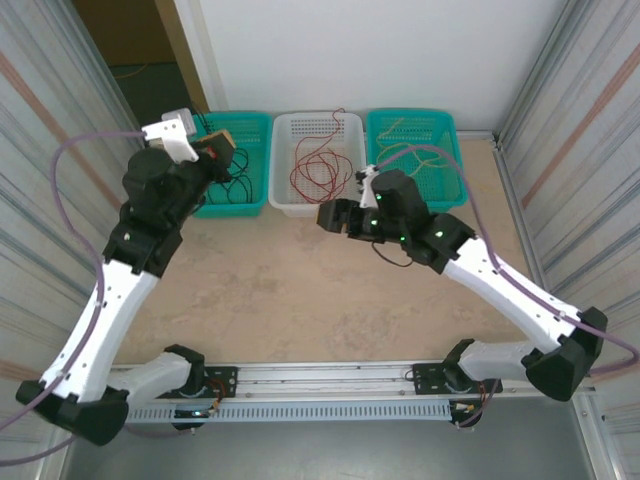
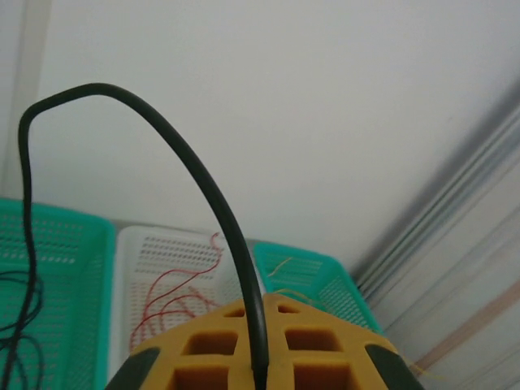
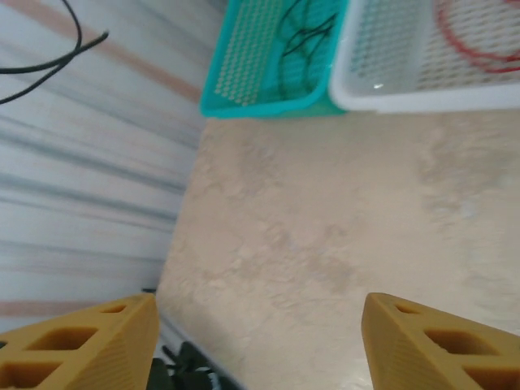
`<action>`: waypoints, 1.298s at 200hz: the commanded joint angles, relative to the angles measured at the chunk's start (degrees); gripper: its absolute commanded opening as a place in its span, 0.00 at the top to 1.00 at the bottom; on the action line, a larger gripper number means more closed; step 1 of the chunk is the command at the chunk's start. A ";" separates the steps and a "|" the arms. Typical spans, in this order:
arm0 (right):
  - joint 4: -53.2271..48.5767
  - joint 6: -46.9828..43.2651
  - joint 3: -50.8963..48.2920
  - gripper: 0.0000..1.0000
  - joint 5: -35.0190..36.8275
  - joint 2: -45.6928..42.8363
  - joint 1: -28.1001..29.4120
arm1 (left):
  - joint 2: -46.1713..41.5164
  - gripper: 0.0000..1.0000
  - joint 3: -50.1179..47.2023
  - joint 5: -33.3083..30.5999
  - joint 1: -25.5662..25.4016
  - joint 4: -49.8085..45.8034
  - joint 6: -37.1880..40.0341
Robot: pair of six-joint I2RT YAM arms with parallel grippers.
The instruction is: Untangle the cables
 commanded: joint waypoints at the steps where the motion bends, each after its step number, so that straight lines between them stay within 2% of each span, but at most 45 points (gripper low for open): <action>1: -6.37 -3.39 -0.11 0.32 1.23 -4.35 -2.54 | 5.18 1.00 4.16 3.55 5.28 -5.30 1.43; 45: -10.77 -6.37 -0.32 0.32 3.70 -6.82 -3.24 | 22.09 1.00 16.05 5.79 10.86 -9.96 7.70; 69: -12.43 -8.40 0.03 0.33 4.46 -7.60 -3.70 | 28.67 1.00 18.72 8.19 12.63 -8.48 9.35; 91: -14.06 -10.03 0.39 0.33 4.77 -7.72 -4.73 | 37.82 1.00 24.68 9.81 13.83 -11.61 11.09; 97: -14.46 -10.41 0.47 0.33 4.83 -7.77 -5.08 | 40.04 0.89 26.38 9.89 14.02 -12.62 11.33; 106: -15.01 -10.96 0.56 0.33 5.01 -7.81 -5.63 | 42.77 0.60 28.23 10.14 14.11 -13.81 11.56; 111: -15.38 -11.32 0.63 0.33 5.21 -7.85 -5.88 | 44.13 0.48 29.15 10.07 14.10 -14.43 11.39; 119: -16.03 -11.84 0.90 0.33 5.44 -7.90 -6.56 | 45.48 0.37 29.98 9.67 14.12 -15.17 10.94; 129: -16.63 -12.49 1.24 0.33 5.72 -8.07 -7.46 | 46.00 0.30 29.87 9.27 14.08 -15.12 10.39; 151: -17.34 -13.31 2.10 0.33 6.17 -8.67 -9.45 | 44.64 0.19 27.64 7.23 14.03 -14.26 9.50; 176: -17.44 -14.00 3.31 0.31 8.04 -9.51 -10.46 | 40.29 0.16 24.14 6.57 13.61 -14.68 9.66; 219: -14.81 -16.55 2.90 0.26 15.51 -14.86 -10.51 | 22.64 0.10 9.18 0.50 7.97 -14.08 11.97; 223: -14.02 -17.36 2.30 0.24 15.75 -15.69 -10.53 | 20.52 0.09 7.22 -0.34 7.22 -13.65 12.00; 227: -13.19 -18.13 1.76 0.13 16.13 -16.44 -10.51 | 18.40 0.07 5.24 -1.00 6.67 -13.15 12.00; 229: -12.73 -18.32 1.39 0.04 16.29 -16.74 -10.51 | 17.31 0.07 4.22 -1.22 6.48 -12.86 12.00; 231: -12.24 -18.77 1.03 0.00 16.44 -17.12 -10.51 | 16.32 0.07 3.20 -1.51 6.19 -12.70 12.04; 255: -4.86 -20.00 -6.06 0.01 22.31 -20.62 -10.73 | 4.19 0.07 -8.90 -6.15 4.99 -9.98 11.52; 259: -4.14 -19.82 -7.50 0.01 23.79 -21.07 -10.75 | 2.44 0.04 -11.26 -7.36 4.98 -9.09 11.34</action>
